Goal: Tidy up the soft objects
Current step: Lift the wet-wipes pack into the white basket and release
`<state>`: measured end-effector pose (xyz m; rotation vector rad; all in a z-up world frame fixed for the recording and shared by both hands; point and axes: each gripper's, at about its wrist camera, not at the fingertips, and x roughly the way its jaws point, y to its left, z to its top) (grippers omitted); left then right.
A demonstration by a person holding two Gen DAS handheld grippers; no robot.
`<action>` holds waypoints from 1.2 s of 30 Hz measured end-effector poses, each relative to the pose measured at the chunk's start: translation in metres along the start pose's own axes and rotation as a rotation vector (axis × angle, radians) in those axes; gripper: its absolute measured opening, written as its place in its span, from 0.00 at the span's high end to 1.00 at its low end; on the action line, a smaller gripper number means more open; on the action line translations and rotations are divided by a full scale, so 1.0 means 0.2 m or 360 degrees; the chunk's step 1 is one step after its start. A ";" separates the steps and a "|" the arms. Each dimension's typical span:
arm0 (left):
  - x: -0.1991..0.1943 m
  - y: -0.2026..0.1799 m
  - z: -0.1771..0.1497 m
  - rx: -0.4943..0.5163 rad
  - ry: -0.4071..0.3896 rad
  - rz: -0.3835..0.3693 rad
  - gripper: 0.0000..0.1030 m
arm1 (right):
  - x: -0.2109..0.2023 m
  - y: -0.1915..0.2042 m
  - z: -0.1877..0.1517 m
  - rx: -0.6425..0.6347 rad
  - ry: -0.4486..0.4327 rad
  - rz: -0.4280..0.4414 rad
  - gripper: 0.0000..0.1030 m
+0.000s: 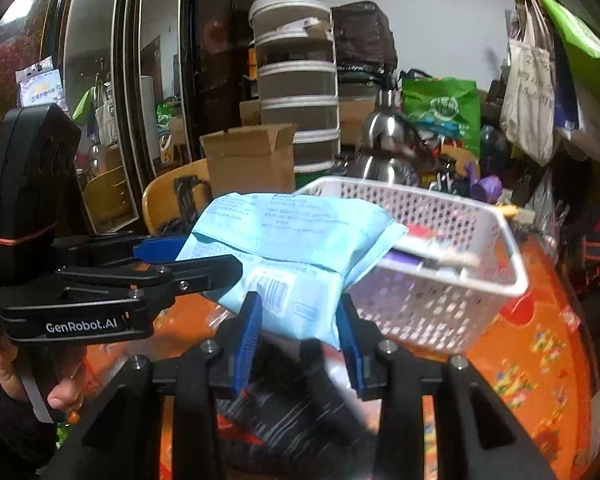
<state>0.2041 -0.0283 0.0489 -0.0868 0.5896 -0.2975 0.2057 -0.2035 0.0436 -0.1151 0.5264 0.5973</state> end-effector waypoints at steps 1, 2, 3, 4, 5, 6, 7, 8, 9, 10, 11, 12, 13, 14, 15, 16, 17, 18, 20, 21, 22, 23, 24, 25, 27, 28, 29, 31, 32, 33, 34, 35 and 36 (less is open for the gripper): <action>0.01 -0.01 0.03 0.0003 -0.0005 0.0001 0.55 | 0.00 -0.02 0.02 0.0004 -0.0007 0.0000 0.64; 0.02 -0.03 0.07 0.0014 -0.0011 0.0005 0.55 | 0.00 -0.04 0.05 0.0005 -0.0019 0.0000 0.64; 0.02 -0.04 0.09 0.0026 -0.0016 0.0014 0.55 | 0.00 -0.06 0.07 0.0001 -0.0030 -0.0002 0.64; 0.03 -0.05 0.11 0.0039 -0.0021 0.0021 0.55 | 0.00 -0.08 0.10 0.0002 -0.0038 -0.0008 0.64; 0.05 -0.06 0.15 0.0046 -0.0021 0.0025 0.55 | 0.00 -0.11 0.12 0.0009 -0.0041 -0.0006 0.64; 0.07 -0.07 0.16 0.0047 -0.0018 0.0024 0.55 | 0.01 -0.12 0.14 0.0010 -0.0041 -0.0013 0.64; 0.09 -0.07 0.19 0.0050 -0.0017 0.0023 0.55 | 0.01 -0.13 0.15 0.0007 -0.0044 -0.0020 0.64; 0.11 -0.07 0.21 0.0048 -0.0016 0.0022 0.55 | 0.02 -0.15 0.17 0.0005 -0.0047 -0.0031 0.64; 0.15 -0.07 0.24 0.0041 -0.0013 0.0019 0.55 | 0.03 -0.17 0.18 0.0007 -0.0048 -0.0036 0.64; 0.17 -0.07 0.26 0.0034 -0.0012 0.0019 0.55 | 0.05 -0.19 0.19 0.0010 -0.0051 -0.0039 0.64; 0.20 -0.07 0.29 0.0039 -0.0014 0.0031 0.55 | 0.07 -0.21 0.21 0.0010 -0.0055 -0.0045 0.64; 0.24 -0.07 0.33 0.0042 -0.0013 0.0040 0.54 | 0.09 -0.23 0.22 0.0007 -0.0055 -0.0052 0.64; 0.28 -0.07 0.35 0.0030 -0.0005 0.0038 0.55 | 0.11 -0.25 0.24 0.0010 -0.0047 -0.0058 0.64; 0.32 -0.06 0.38 0.0023 0.0005 0.0033 0.54 | 0.13 -0.27 0.26 0.0023 -0.0044 -0.0064 0.64; 0.37 -0.05 0.42 0.0014 0.0016 0.0027 0.54 | 0.15 -0.30 0.28 0.0032 -0.0046 -0.0072 0.64; 0.41 -0.04 0.44 0.0002 0.0029 0.0021 0.55 | 0.17 -0.33 0.30 0.0032 -0.0047 -0.0077 0.64; 0.45 -0.03 0.47 -0.0005 0.0045 0.0020 0.55 | 0.20 -0.36 0.32 0.0039 -0.0051 -0.0071 0.64; 0.50 -0.02 0.49 -0.0012 0.0056 0.0025 0.54 | 0.22 -0.39 0.33 0.0041 -0.0048 -0.0067 0.64; 0.59 0.00 0.51 -0.0029 0.0082 0.0032 0.54 | 0.29 -0.45 0.34 0.0044 -0.0038 -0.0059 0.64; 0.64 0.01 0.52 -0.0037 0.0098 0.0047 0.54 | 0.31 -0.48 0.35 0.0050 -0.0038 -0.0063 0.64; 0.68 0.01 0.53 -0.0041 0.0113 0.0056 0.54 | 0.34 -0.49 0.35 0.0048 -0.0030 -0.0070 0.64; 0.74 0.02 0.53 -0.0045 0.0138 0.0069 0.54 | 0.38 -0.52 0.35 0.0059 -0.0015 -0.0073 0.64; 0.78 0.03 0.54 -0.0049 0.0153 0.0075 0.54 | 0.42 -0.54 0.35 0.0077 0.0003 -0.0073 0.64; 0.83 0.04 0.54 -0.0058 0.0179 0.0073 0.54 | 0.45 -0.56 0.35 0.0089 0.0022 -0.0071 0.64; 0.90 0.06 0.54 -0.0070 0.0211 0.0078 0.54 | 0.50 -0.60 0.34 0.0116 0.0048 -0.0071 0.64; 0.93 0.06 0.54 -0.0074 0.0222 0.0080 0.54 | 0.53 -0.62 0.34 0.0114 0.0066 -0.0073 0.64; 0.95 0.07 0.54 -0.0079 0.0229 0.0089 0.54 | 0.55 -0.62 0.34 0.0108 0.0079 -0.0080 0.64; 0.99 0.09 0.54 -0.0099 0.0237 0.0097 0.54 | 0.58 -0.63 0.34 0.0102 0.0100 -0.0088 0.64; 1.01 0.10 0.54 -0.0110 0.0242 0.0096 0.54 | 0.60 -0.63 0.34 0.0095 0.0116 -0.0090 0.64; 1.02 0.11 0.54 -0.0120 0.0247 0.0098 0.54 | 0.61 -0.63 0.34 0.0091 0.0119 -0.0095 0.64; 1.04 0.12 0.54 -0.0133 0.0253 0.0099 0.54 | 0.62 -0.63 0.34 0.0091 0.0120 -0.0098 0.64; 1.03 0.13 0.53 -0.0139 0.0257 0.0100 0.54 | 0.63 -0.63 0.34 0.0091 0.0126 -0.0096 0.63; 1.04 0.14 0.52 -0.0138 0.0263 0.0109 0.54 | 0.64 -0.64 0.34 0.0097 0.0130 -0.0089 0.63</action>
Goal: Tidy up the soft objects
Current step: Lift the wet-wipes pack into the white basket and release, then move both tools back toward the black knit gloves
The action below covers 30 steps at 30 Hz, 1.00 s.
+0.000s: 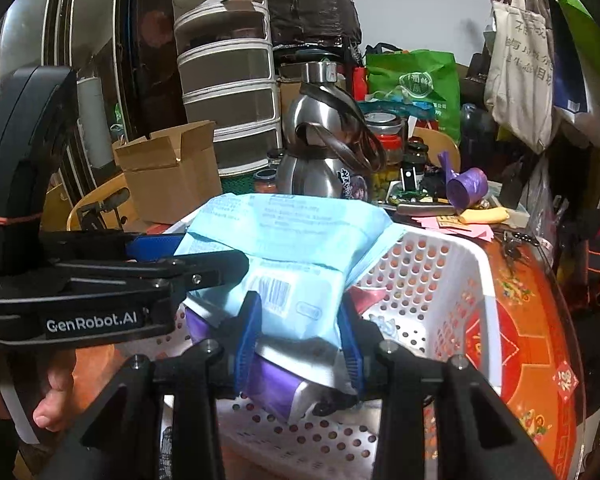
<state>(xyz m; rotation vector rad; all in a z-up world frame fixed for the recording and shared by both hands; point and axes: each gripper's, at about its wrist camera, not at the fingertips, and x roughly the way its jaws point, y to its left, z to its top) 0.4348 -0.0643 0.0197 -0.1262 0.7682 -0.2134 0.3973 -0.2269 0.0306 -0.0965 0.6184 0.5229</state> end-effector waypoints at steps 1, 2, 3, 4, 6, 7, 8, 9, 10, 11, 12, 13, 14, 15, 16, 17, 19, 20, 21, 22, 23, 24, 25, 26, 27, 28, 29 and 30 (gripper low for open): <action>0.01 0.01 0.00 -0.0008 0.0004 0.0010 0.54 | 0.01 0.00 0.00 0.0007 0.0006 0.0004 0.63; 0.04 0.02 0.00 -0.0020 0.0016 0.0021 0.54 | 0.02 0.00 0.00 0.0008 0.0015 0.0007 0.62; 0.05 0.03 0.00 -0.0027 0.0022 0.0022 0.54 | 0.03 0.00 -0.01 0.0005 0.0018 0.0007 0.62; 0.06 0.05 -0.01 -0.0039 0.0026 0.0025 0.54 | 0.03 0.00 -0.01 -0.0002 0.0017 -0.0005 0.61; 0.07 0.07 -0.01 -0.0059 0.0020 0.0029 0.52 | 0.04 0.01 -0.02 0.0000 0.0021 -0.0019 0.61; 0.06 0.07 -0.02 -0.0061 0.0009 0.0035 0.52 | 0.04 0.00 -0.02 0.0009 0.0023 -0.0019 0.60; 0.04 0.07 -0.02 -0.0062 -0.0010 0.0050 0.49 | 0.04 0.00 -0.02 0.0017 0.0020 -0.0027 0.56; 0.03 0.08 -0.02 -0.0066 -0.0024 0.0061 0.42 | 0.03 0.00 -0.02 0.0017 0.0013 -0.0040 0.53; 0.02 0.09 -0.02 -0.0074 -0.0039 0.0064 0.36 | 0.02 0.00 -0.03 0.0010 -0.0003 -0.0067 0.45; 0.00 0.10 -0.02 -0.0088 -0.0064 0.0069 0.25 | 0.01 -0.01 -0.03 0.0011 -0.0013 -0.0082 0.38; -0.02 0.10 -0.02 -0.0100 -0.0088 0.0080 0.17 | 0.00 -0.01 -0.03 0.0017 -0.0020 -0.0101 0.34; -0.04 0.11 -0.02 -0.0115 -0.0113 0.0091 0.14 | -0.01 -0.02 -0.03 0.0023 -0.0026 -0.0120 0.29; -0.07 0.12 -0.03 -0.0124 -0.0129 0.0089 0.13 | -0.02 -0.02 -0.03 0.0027 -0.0034 -0.0136 0.26; -0.08 0.12 -0.03 -0.0127 -0.0134 0.0086 0.13 | -0.03 -0.03 -0.03 0.0030 -0.0038 -0.0156 0.24; -0.10 0.13 -0.03 -0.0128 -0.0137 0.0085 0.12 | -0.03 -0.04 -0.03 0.0033 -0.0041 -0.0175 0.22; -0.11 0.14 -0.03 -0.0129 -0.0141 0.0088 0.12 | -0.04 -0.04 -0.03 0.0035 -0.0041 -0.0205 0.19; -0.13 0.15 -0.04 -0.0131 -0.0137 0.0090 0.12 | -0.05 -0.05 -0.03 0.0043 -0.0037 -0.0240 0.19; -0.14 0.15 -0.05 -0.0132 -0.0127 0.0095 0.12 | -0.06 -0.06 -0.03 0.0053 -0.0040 -0.0251 0.19; -0.15 0.16 -0.06 -0.0130 -0.0118 0.0104 0.12 | -0.07 -0.07 -0.03 0.0061 -0.0040 -0.0253 0.19; -0.16 0.15 -0.07 -0.0125 -0.0113 0.0117 0.12 | -0.08 -0.07 -0.04 0.0065 -0.0038 -0.0262 0.19; -0.18 0.15 -0.09 -0.0111 -0.0110 0.0131 0.12 | -0.08 -0.08 -0.04 0.0073 -0.0038 -0.0270 0.19; -0.20 0.14 -0.10 -0.0099 -0.0110 0.0137 0.12 | -0.10 -0.08 -0.05 0.0092 -0.0042 -0.0270 0.18; -0.22 0.14 -0.12 -0.0090 -0.0118 0.0133 0.12 | -0.11 -0.08 -0.05 0.0104 -0.0041 -0.0265 0.18; -0.26 0.12 -0.14 -0.0067 -0.0130 0.0124 0.12 | -0.12 -0.08 -0.06 0.0116 -0.0038 -0.0261 0.18; -0.29 0.11 -0.16 -0.0051 -0.0133 0.0136 0.12 | -0.14 -0.08 -0.07 0.0123 -0.0040 -0.0255 0.18; -0.32 0.10 -0.19 -0.0034 -0.0133 0.0167 0.12 | -0.17 -0.07 -0.08 0.0129 -0.0043 -0.0259 0.18; -0.36 0.08 -0.22 -0.0017 -0.0134 0.0185 0.12 | -0.19 -0.07 -0.10 0.0142 -0.0043 -0.0268 0.18; -0.39 0.08 -0.25 -0.0004 -0.0135 0.0186 0.12 | -0.22 -0.07 -0.12 0.0165 -0.0040 -0.0254 0.19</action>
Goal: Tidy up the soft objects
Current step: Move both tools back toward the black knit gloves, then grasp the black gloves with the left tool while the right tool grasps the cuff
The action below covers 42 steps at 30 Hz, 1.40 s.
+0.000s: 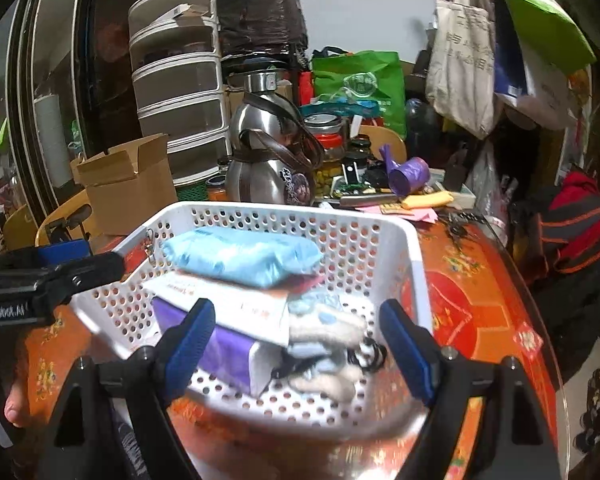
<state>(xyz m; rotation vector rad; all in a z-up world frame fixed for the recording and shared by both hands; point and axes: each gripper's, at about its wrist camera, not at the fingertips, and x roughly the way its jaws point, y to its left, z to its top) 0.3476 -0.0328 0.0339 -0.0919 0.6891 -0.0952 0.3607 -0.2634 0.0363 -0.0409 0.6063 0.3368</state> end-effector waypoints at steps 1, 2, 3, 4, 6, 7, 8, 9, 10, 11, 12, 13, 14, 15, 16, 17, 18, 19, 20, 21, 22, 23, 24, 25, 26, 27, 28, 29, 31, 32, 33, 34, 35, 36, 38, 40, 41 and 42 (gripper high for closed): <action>-0.04 0.00 -0.03 0.0009 0.0006 0.0006 0.12 | -0.03 0.00 -0.02 0.0013 0.0004 0.0012 0.18; -0.09 0.00 -0.08 0.0010 0.0023 0.0019 0.12 | -0.07 -0.01 -0.05 0.0039 0.0001 0.0022 0.18; -0.12 0.00 -0.13 0.0010 0.0043 0.0014 0.12 | -0.10 -0.01 -0.07 0.0060 -0.0003 0.0031 0.18; -0.15 0.01 -0.17 0.0005 0.0073 0.0006 0.12 | -0.14 -0.01 -0.09 0.0081 -0.0009 0.0050 0.18; -0.20 0.04 -0.28 -0.0017 0.0125 -0.0007 0.12 | -0.22 -0.01 -0.17 0.0098 -0.0004 0.0076 0.18; -0.24 0.06 -0.34 -0.0043 0.0144 -0.0033 0.12 | -0.26 -0.01 -0.22 0.0109 0.0003 0.0073 0.18; -0.27 0.08 -0.41 -0.0055 0.0161 -0.0067 0.12 | -0.29 -0.01 -0.27 0.0108 0.0017 0.0086 0.18; -0.29 0.09 -0.48 -0.0065 0.0178 -0.0090 0.12 | -0.32 0.00 -0.31 0.0109 0.0029 0.0097 0.18; -0.31 0.10 -0.54 -0.0072 0.0185 -0.0086 0.12 | -0.35 0.00 -0.37 0.0120 0.0038 0.0104 0.18; -0.33 0.10 -0.59 -0.0065 0.0189 -0.0080 0.12 | -0.37 0.01 -0.42 0.0130 0.0046 0.0115 0.18; -0.35 0.10 -0.66 -0.0054 0.0197 -0.0076 0.12 | -0.40 0.02 -0.49 0.0140 0.0058 0.0138 0.18; -0.36 0.11 -0.72 -0.0069 0.0212 -0.0081 0.12 | -0.41 0.03 -0.54 0.0150 0.0082 0.0152 0.18; -0.36 0.11 -0.78 -0.0088 0.0228 -0.0094 0.12 | -0.42 0.05 -0.61 0.0159 0.0135 0.0168 0.18; -0.36 0.12 -0.82 -0.0099 0.0245 -0.0107 0.12 | -0.42 0.06 -0.66 0.0168 0.0159 0.0186 0.18; -0.36 0.12 -0.86 -0.0102 0.0261 -0.0111 0.12 | -0.42 0.07 -0.71 0.0183 0.0180 0.0205 0.18; -0.34 0.11 -0.91 -0.0096 0.0291 -0.0097 0.12 | -0.42 0.10 -0.76 0.0184 0.0217 0.0220 0.18; -0.33 0.11 -0.94 -0.0090 0.0309 -0.0092 0.12 | -0.41 0.12 -0.80 0.0169 0.0250 0.0223 0.18; -0.32 0.10 -0.96 -0.0080 0.0324 -0.0091 0.12 | -0.40 0.14 -0.83 0.0147 0.0282 0.0219 0.18; -0.30 0.10 -0.98 -0.0065 0.0343 -0.0087 0.12 | -0.40 0.16 -0.87 0.0135 0.0290 0.0216 0.18; -0.28 0.10 -1.01 -0.0065 0.0361 -0.0081 0.12 | -0.41 0.18 -0.89 0.0139 0.0285 0.0219 0.18; -0.27 0.09 -1.01 -0.0069 0.0374 -0.0086 0.12 | -0.41 0.18 -0.91 0.0146 0.0288 0.0231 0.18; -0.25 0.09 -1.02 -0.0070 0.0390 -0.0096 0.12 | -0.41 0.19 -0.92 0.0143 0.0292 0.0239 0.18; -0.24 0.09 -1.03 -0.0068 0.0402 -0.0096 0.12 | -0.41 0.19 -0.92 0.0136 0.0287 0.0238 0.18; -0.23 0.09 -1.03 -0.0068 0.0406 -0.0093 0.12 | -0.41 0.19 -0.93 0.0132 0.0279 0.0228 0.18; -0.23 0.09 -1.04 -0.0070 0.0404 -0.0097 0.12 | -0.41 0.20 -0.93 0.0125 0.0280 0.0214 0.20; -0.23 0.09 -1.05 -0.0064 0.0409 -0.0106 0.12 | -0.40 0.21 -0.93 0.0116 0.0283 0.0213 0.22; -0.22 0.08 -1.05 -0.0061 0.0414 -0.0108 0.12 | -0.39 0.22 -0.93 0.0104 0.0295 0.0219 0.25; -0.21 0.08 -1.04 -0.0050 0.0416 -0.0108 0.12 | -0.38 0.22 -0.93 0.0099 0.0306 0.0218 0.28; -0.20 0.07 -1.04 -0.0012 0.0421 -0.0091 0.12 | -0.36 0.24 -0.92 0.0079 0.0329 0.0214 0.31; -0.19 0.07 -1.04 0.0018 0.0424 -0.0081 0.12 | -0.34 0.24 -0.92 0.0077 0.0345 0.0212 0.35; -0.19 0.06 -1.05 0.0033 0.0423 -0.0089 0.12 | -0.34 0.24 -0.92 0.0087 0.0358 0.0215 0.38; -0.18 0.06 -1.05 0.0045 0.0419 -0.0091 0.12 | -0.33 0.24 -0.91 0.0096 0.0368 0.0227 0.40; -0.18 0.05 -1.05 0.0058 0.0410 -0.0085 0.12 | -0.33 0.24 -0.90 0.0084 0.0368 0.0227 0.40; -0.18 0.05 -1.05 0.0066 0.0403 -0.0083 0.12 | -0.33 0.24 -0.90 0.0068 0.0360 0.0198 0.40; -0.18 0.04 -1.05 0.0087 0.0390 -0.0078 0.12 | -0.32 0.24 -0.89 0.0078 0.0360 0.0204 0.41; -0.18 0.02 -1.06 0.0111 0.0384 -0.0074 0.14 | -0.31 0.24 -0.89 0.0088 0.0365 0.0212 0.45; -0.18 0.02 -1.06 0.0121 0.0377 -0.0073 0.19 | -0.30 0.24 -0.90 0.0087 0.0374 0.0213 0.49; -0.18 0.01 -1.06 0.0126 0.0369 -0.0075 0.24 | -0.29 0.24 -0.90 0.0089 0.0379 0.0212 0.50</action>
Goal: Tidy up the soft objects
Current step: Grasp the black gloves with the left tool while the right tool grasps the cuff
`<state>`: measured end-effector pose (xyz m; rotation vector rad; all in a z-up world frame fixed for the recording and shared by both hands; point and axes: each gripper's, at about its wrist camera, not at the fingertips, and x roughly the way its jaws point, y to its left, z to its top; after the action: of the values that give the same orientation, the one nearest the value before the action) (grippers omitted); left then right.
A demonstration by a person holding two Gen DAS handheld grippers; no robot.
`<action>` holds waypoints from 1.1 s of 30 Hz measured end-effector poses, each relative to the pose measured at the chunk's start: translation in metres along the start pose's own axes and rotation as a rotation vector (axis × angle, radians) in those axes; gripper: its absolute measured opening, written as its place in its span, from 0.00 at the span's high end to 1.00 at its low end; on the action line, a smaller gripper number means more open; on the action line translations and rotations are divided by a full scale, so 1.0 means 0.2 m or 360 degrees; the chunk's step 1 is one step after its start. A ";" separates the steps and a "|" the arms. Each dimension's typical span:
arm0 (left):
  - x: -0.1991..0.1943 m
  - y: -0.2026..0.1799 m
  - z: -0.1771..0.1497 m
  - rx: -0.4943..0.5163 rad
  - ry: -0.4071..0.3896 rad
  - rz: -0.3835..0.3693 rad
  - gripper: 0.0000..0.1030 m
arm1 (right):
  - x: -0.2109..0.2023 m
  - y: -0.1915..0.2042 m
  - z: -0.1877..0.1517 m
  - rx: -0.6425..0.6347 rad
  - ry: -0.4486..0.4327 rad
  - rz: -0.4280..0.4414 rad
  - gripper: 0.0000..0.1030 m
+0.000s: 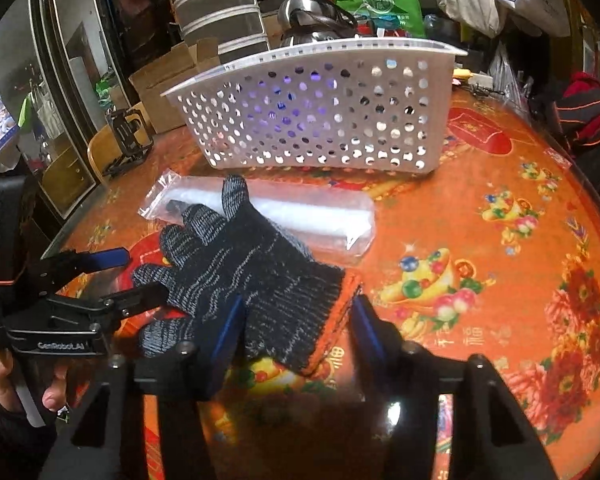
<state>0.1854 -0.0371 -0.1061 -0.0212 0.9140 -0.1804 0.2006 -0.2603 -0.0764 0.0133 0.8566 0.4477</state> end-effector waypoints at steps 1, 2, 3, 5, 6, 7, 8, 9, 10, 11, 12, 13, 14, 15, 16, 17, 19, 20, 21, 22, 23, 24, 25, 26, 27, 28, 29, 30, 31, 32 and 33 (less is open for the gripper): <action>0.00 0.00 0.00 0.0003 -0.0009 -0.0005 0.26 | 0.01 0.00 0.00 0.0007 -0.0002 0.0002 0.51; -0.01 -0.01 0.00 0.0004 -0.0014 -0.0009 0.28 | 0.02 0.00 -0.01 0.0012 -0.0003 0.0004 0.51; 0.00 -0.01 0.00 0.0004 -0.0017 -0.0014 0.29 | 0.02 -0.01 -0.01 0.0017 -0.0001 0.0008 0.51; -0.01 0.00 0.00 0.0002 -0.0023 -0.0019 0.34 | 0.02 -0.01 -0.01 0.0026 -0.0007 0.0016 0.51; -0.01 -0.01 0.00 0.0005 -0.0030 -0.0019 0.38 | 0.02 -0.01 -0.01 0.0027 -0.0006 0.0017 0.51; -0.01 -0.01 0.00 0.0010 -0.0035 -0.0025 0.41 | 0.02 -0.01 -0.01 0.0032 -0.0009 0.0021 0.51; -0.02 -0.02 0.00 0.0026 -0.0041 -0.0037 0.45 | 0.02 -0.02 -0.01 0.0040 -0.0013 0.0030 0.51; -0.02 -0.03 -0.01 0.0033 -0.0045 -0.0043 0.49 | 0.02 -0.02 -0.01 0.0047 -0.0015 0.0038 0.52; -0.02 -0.03 -0.01 0.0039 -0.0049 -0.0046 0.51 | 0.02 -0.03 -0.01 0.0059 -0.0020 0.0046 0.52; -0.03 -0.04 -0.01 0.0042 -0.0051 -0.0053 0.55 | 0.02 -0.03 -0.02 0.0065 -0.0023 0.0052 0.53; -0.03 -0.05 -0.01 0.0047 -0.0056 -0.0061 0.59 | 0.02 -0.03 -0.02 0.0067 -0.0025 0.0054 0.53; -0.03 -0.05 -0.01 0.0052 -0.0061 -0.0059 0.60 | 0.02 -0.03 -0.01 0.0068 -0.0028 0.0056 0.54; -0.04 -0.05 -0.02 0.0053 -0.0064 -0.0062 0.65 | 0.02 -0.03 -0.02 0.0063 -0.0026 0.0063 0.54; -0.04 -0.05 -0.02 0.0049 -0.0069 -0.0075 0.70 | 0.02 -0.03 -0.01 0.0057 -0.0023 0.0071 0.54; -0.04 -0.05 -0.02 0.0047 -0.0071 -0.0084 0.73 | 0.02 -0.03 -0.02 0.0056 -0.0021 0.0074 0.54; -0.05 -0.05 -0.03 0.0046 -0.0075 -0.0107 0.80 | 0.02 -0.02 -0.02 0.0055 -0.0018 0.0083 0.55; -0.05 -0.05 -0.03 0.0048 -0.0087 -0.0107 0.85 | 0.03 -0.02 -0.02 0.0047 -0.0017 0.0092 0.59; -0.05 -0.05 -0.03 0.0042 -0.0093 -0.0101 0.86 | 0.03 -0.01 -0.02 0.0040 -0.0018 0.0102 0.62; -0.06 -0.04 -0.03 0.0027 -0.0100 -0.0109 0.86 | 0.03 -0.01 -0.02 0.0035 -0.0019 0.0109 0.64; -0.06 -0.04 -0.03 0.0022 -0.0102 -0.0115 0.86 | 0.03 -0.01 -0.02 0.0029 -0.0018 0.0120 0.67; -0.06 -0.04 -0.03 0.0022 -0.0100 -0.0117 0.86 | 0.03 -0.01 -0.02 0.0027 -0.0020 0.0129 0.70; -0.06 -0.04 -0.04 0.0026 -0.0102 -0.0117 0.86 | 0.03 -0.01 -0.02 0.0026 -0.0024 0.0140 0.73; -0.07 -0.04 -0.04 0.0029 -0.0105 -0.0117 0.86 | 0.02 -0.01 -0.02 0.0023 -0.0027 0.0153 0.76; -0.07 -0.03 -0.04 0.0028 -0.0109 -0.0122 0.86 | 0.02 0.00 -0.02 0.0019 -0.0030 0.0157 0.79; -0.07 -0.03 -0.04 0.0025 -0.0113 -0.0130 0.86 | 0.02 0.00 -0.02 0.0017 -0.0036 0.0159 0.81; -0.07 -0.03 -0.04 0.0020 -0.0120 -0.0136 0.86 | 0.02 0.00 -0.02 0.0018 -0.0046 0.0164 0.85; -0.08 -0.02 -0.04 0.0013 -0.0129 -0.0143 0.86 | 0.01 0.00 -0.03 0.0018 -0.0052 0.0168 0.85; -0.09 -0.02 -0.04 0.0013 -0.0143 -0.0148 0.86 | 0.01 0.00 -0.03 0.0015 -0.0058 0.0170 0.86; -0.09 -0.02 -0.04 0.0015 -0.0150 -0.0148 0.86 | 0.01 0.00 -0.03 0.0015 -0.0066 0.0168 0.87; -0.11 -0.03 -0.05 0.0022 -0.0168 -0.0146 0.86 | 0.00 0.00 -0.03 0.0012 -0.0081 0.0166 0.87; -0.12 -0.03 -0.05 0.0029 -0.0187 -0.0144 0.86 | -0.01 0.01 -0.03 0.0005 -0.0101 0.0162 0.87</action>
<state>0.1627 -0.0389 -0.0934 -0.0556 0.7949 -0.2690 0.1938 -0.2610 -0.0783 0.0740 0.7963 0.5384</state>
